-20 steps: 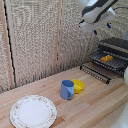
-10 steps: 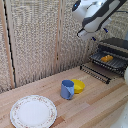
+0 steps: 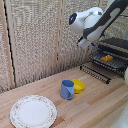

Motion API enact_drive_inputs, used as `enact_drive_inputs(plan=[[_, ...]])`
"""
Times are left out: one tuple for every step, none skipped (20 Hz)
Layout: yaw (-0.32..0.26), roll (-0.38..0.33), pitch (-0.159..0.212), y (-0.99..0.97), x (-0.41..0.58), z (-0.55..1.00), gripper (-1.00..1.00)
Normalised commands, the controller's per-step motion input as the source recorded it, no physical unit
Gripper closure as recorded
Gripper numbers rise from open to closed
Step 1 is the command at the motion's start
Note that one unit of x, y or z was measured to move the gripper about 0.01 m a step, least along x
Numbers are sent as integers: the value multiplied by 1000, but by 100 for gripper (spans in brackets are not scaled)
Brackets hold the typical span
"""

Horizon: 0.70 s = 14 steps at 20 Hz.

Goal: Kindly employ your clamp to softly take hold of the bread. Delicately rest it on the oven pan, verifying that it is even on the surface. Using your clamp and attentiveness, smoothly glide the pan into the oven and along the appropriate brackets, securing it in position.

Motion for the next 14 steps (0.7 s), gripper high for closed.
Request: enact_drive_inputs(plan=[[254, -259, 172, -46, 0, -371, -100], [249, -260, 179, -49, 0, -357, -100], [242, -260, 182, -40, 0, -354, -100], [223, -266, 186, -20, 0, -351, -100], [211, -269, 185, 0, 0, -354, -100], [198, -271, 187, 0, 31, -354, -100], [193, -272, 185, 0, 57, -357, -100], [184, -244, 200, 0, 131, -406, -100], [179, -206, 224, 0, 194, -463, -100], [169, -191, 236, 0, 226, -483, -100], [176, -183, 236, 0, 214, -489, -100], [177, -175, 228, 0, 246, -517, -100], [184, -166, 217, 0, 254, -526, -100], [177, -162, 195, -160, 274, -506, -100]])
